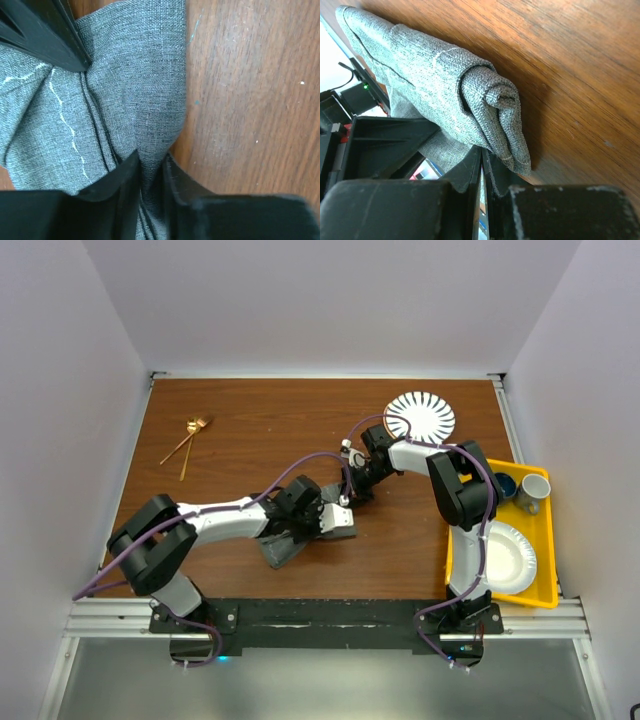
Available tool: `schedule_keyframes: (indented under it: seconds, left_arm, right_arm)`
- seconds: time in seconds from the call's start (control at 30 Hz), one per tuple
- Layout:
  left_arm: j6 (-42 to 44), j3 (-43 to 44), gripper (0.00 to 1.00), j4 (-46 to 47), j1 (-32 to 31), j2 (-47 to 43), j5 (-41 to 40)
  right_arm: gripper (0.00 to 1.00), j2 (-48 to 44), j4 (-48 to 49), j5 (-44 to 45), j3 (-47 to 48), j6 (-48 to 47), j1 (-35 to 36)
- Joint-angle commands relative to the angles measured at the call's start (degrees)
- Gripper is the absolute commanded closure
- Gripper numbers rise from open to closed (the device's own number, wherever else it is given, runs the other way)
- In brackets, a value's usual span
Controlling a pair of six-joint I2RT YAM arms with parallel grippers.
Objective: Fold the napkin into a case and place the utensils inside
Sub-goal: Pick up the 2/3-rectangle-folded napkin from the center of the board.
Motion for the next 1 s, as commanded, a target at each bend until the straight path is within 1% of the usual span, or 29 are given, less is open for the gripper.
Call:
schedule_keyframes:
  seconds: [0.0,0.03,0.07,0.1,0.13,0.17,0.27,0.3,0.57,0.63,0.67,0.7,0.73,0.8,0.83,0.87,0.9,0.93,0.97]
  left_arm:
    - [2.48,0.31,0.46,-8.77,0.52,0.83,3.86]
    - [2.14,0.32,0.4,-9.05,0.43,-0.05,4.31]
    - [2.05,0.23,0.36,-8.62,0.26,-1.1,4.4]
    - [1.18,-0.12,0.35,-7.57,-0.44,-3.28,3.62]
    - [0.56,-0.21,0.37,-6.86,-0.88,-4.18,3.0]
    - [-0.4,-0.12,0.44,-6.51,-1.32,-4.62,1.6]
    - [-2.25,0.32,0.53,-5.37,-2.9,-4.71,-0.42]
    - [-2.52,0.06,0.54,-4.75,-3.25,-4.45,-0.78]
    - [-2.26,-1.79,0.53,-3.52,-3.52,-0.24,-1.13]
    - [-1.82,-2.14,0.54,-3.34,-3.52,0.99,-1.05]
    - [-1.3,-2.49,0.6,-3.43,-3.52,2.13,-0.79]
    - [-1.12,-2.75,0.64,-3.52,-3.44,2.66,-0.7]
    - [-0.77,-2.84,0.72,-3.6,-3.43,2.93,-0.26]
    - [-0.59,-3.11,0.85,-4.22,-2.91,2.76,0.35]
    - [-0.5,-3.02,0.97,-4.39,-2.47,2.24,1.75]
    - [-0.15,-2.5,1.0,-5.27,-1.25,0.92,2.55]
    - [0.11,-1.97,1.0,-5.97,-0.45,0.3,3.43]
    - [0.98,-1.18,1.0,-6.94,0.34,-0.49,6.92]
    - [1.43,1.09,1.0,-9.73,2.78,-0.58,9.39]
  right_arm:
    - [0.91,1.67,0.18,8.99,-1.38,-3.21,-0.34]
    - [0.92,1.85,0.18,8.99,-1.38,-3.21,-0.34]
    - [0.91,1.94,0.09,9.07,-1.3,-3.21,-0.34]
    - [0.91,1.94,0.09,8.99,-1.29,-3.13,-0.34]
    - [0.91,1.94,0.09,8.99,-1.29,-3.13,-0.34]
    - [0.91,2.2,0.18,8.99,-1.21,-2.95,-0.34]
    - [0.91,2.38,0.01,8.9,-0.86,-2.86,-0.43]
    - [0.92,2.55,-0.08,8.9,-0.77,-2.95,-0.34]
    - [0.92,2.46,-0.17,9.07,-0.59,-2.78,-0.34]
    - [0.91,2.55,-0.17,9.07,-0.68,-2.78,-0.43]
    - [0.91,2.55,-0.17,9.16,-0.68,-2.78,-0.34]
    - [0.91,2.64,-0.17,9.16,-0.68,-2.78,-0.34]
    - [0.92,2.55,-0.17,9.25,-0.68,-2.86,-0.43]
    - [0.92,2.46,-0.26,9.25,-0.85,-3.04,-0.34]
    - [0.92,2.2,-0.26,9.25,-0.85,-3.04,-0.34]
    - [0.92,2.11,-0.26,9.25,-0.94,-3.13,-0.43]
    - [0.92,2.11,-0.17,9.42,-1.12,-3.3,-0.34]
    - [0.92,2.11,-0.17,9.43,-1.21,-3.39,-0.34]
    - [0.92,2.29,-0.26,9.51,-1.21,-3.48,-0.43]
